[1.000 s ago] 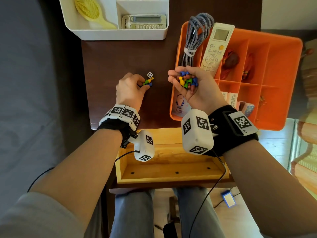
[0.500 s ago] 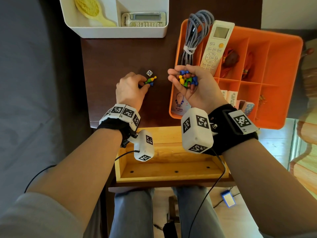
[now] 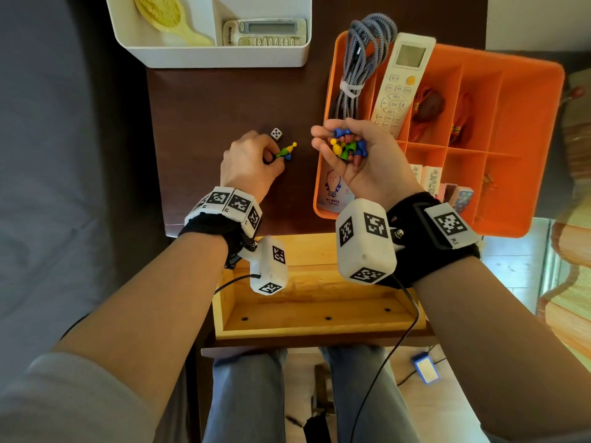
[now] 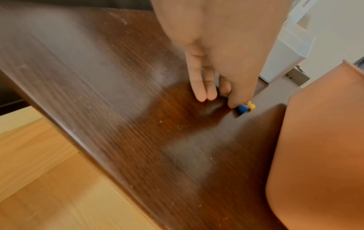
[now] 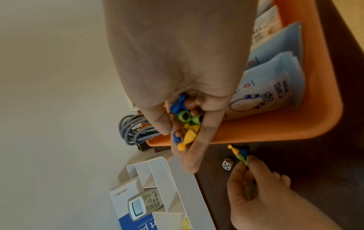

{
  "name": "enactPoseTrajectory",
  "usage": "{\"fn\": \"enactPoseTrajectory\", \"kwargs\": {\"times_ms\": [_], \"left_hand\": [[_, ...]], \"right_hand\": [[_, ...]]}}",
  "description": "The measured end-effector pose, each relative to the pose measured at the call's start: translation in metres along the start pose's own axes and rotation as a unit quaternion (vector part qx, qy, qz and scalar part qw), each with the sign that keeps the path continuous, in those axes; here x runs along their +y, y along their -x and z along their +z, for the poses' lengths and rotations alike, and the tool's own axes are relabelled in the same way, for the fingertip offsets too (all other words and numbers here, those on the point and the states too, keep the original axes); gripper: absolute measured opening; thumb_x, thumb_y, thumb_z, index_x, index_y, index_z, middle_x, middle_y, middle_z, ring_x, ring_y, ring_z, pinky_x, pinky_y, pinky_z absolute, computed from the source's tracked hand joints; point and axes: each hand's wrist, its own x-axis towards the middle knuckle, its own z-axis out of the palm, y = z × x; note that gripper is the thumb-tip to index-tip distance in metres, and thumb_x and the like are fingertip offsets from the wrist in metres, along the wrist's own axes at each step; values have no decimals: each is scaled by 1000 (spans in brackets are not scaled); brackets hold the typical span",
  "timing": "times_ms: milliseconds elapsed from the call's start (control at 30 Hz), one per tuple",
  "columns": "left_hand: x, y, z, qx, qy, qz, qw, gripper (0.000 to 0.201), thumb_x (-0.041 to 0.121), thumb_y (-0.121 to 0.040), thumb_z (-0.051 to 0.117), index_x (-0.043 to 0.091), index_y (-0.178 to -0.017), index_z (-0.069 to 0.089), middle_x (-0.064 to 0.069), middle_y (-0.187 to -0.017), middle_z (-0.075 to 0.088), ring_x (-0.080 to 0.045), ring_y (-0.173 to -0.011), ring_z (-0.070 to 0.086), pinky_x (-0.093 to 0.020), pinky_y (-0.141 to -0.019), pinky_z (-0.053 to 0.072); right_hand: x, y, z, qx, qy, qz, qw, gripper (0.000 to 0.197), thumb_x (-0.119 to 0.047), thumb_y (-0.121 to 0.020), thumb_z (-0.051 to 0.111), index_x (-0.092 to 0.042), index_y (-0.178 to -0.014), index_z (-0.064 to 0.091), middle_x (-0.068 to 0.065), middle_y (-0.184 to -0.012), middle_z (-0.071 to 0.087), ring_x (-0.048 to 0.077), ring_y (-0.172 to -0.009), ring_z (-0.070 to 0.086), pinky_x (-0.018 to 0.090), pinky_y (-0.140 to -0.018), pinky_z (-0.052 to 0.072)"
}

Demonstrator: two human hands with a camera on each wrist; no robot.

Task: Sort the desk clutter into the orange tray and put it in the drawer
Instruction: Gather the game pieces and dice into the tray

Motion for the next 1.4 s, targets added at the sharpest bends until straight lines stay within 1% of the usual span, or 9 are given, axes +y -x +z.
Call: {"fn": "enactPoseTrajectory", "kwargs": {"times_ms": [267,400,633,800,967,1033,1100,1300,1400], "left_hand": [[-4,3,1,-4,60,-29,998,10,20,-77,69,14,-86,67,-1,-81,64,-23,-74,64,-37,-76,53],[-5,9,-3,6,165,-69,984,7,12,-80,70,11,-85,67,6,-68,59,-15,-56,66,-37,-62,60],[11,19,-27,20,286,-20,958,6,13,-81,70,13,-84,65,-2,-71,63,-9,-57,63,-26,-59,59],[32,20,-41,18,301,45,952,6,13,-80,70,14,-84,65,1,-74,61,-12,-59,62,-32,-60,58],[49,20,-43,26,233,127,964,10,20,-75,73,19,-84,69,14,-75,54,1,-63,54,-13,-61,42],[53,20,-41,17,193,137,971,12,23,-73,72,22,-84,70,15,-78,52,1,-66,53,-22,-65,46],[54,20,-38,0,161,143,977,13,24,-74,73,23,-87,71,13,-83,52,1,-66,51,-29,-67,49],[54,26,-38,40,221,158,961,24,27,-78,70,18,-100,68,3,-86,57,0,-65,53,-15,-61,42],[40,23,-36,91,216,101,967,17,23,-85,61,17,-100,67,4,-89,61,-4,-67,59,-27,-63,51]], "right_hand": [[0,1,1,8,10,0,1000,24,-12,-97,44,1,-90,63,13,-85,73,20,-79,72,20,-63,58],[1,2,1,12,12,-4,1000,25,-12,-97,43,1,-89,63,13,-84,73,21,-79,72,20,-64,58],[4,4,5,27,-2,-1,1000,21,-8,-94,47,4,-92,63,16,-88,73,26,-89,72,34,-93,52],[4,9,9,36,-2,4,999,18,-4,-91,52,8,-99,62,19,-90,73,28,-92,71,33,-86,55],[6,13,11,34,-16,21,999,34,-9,-93,51,7,-123,49,21,-110,65,25,-94,69,33,-78,60],[7,14,11,28,-15,28,999,35,-14,-95,49,4,-125,48,16,-101,67,20,-85,70,31,-70,60],[9,13,9,31,-7,34,999,34,-17,-95,50,1,-124,50,13,-96,67,17,-80,69,29,-67,59],[8,14,7,15,-16,22,1000,20,-14,-95,48,1,-96,61,13,-92,67,17,-79,70,25,-63,58],[5,15,6,15,-25,23,999,23,-15,-96,47,2,-90,61,14,-81,71,21,-76,72,22,-58,57]]}}
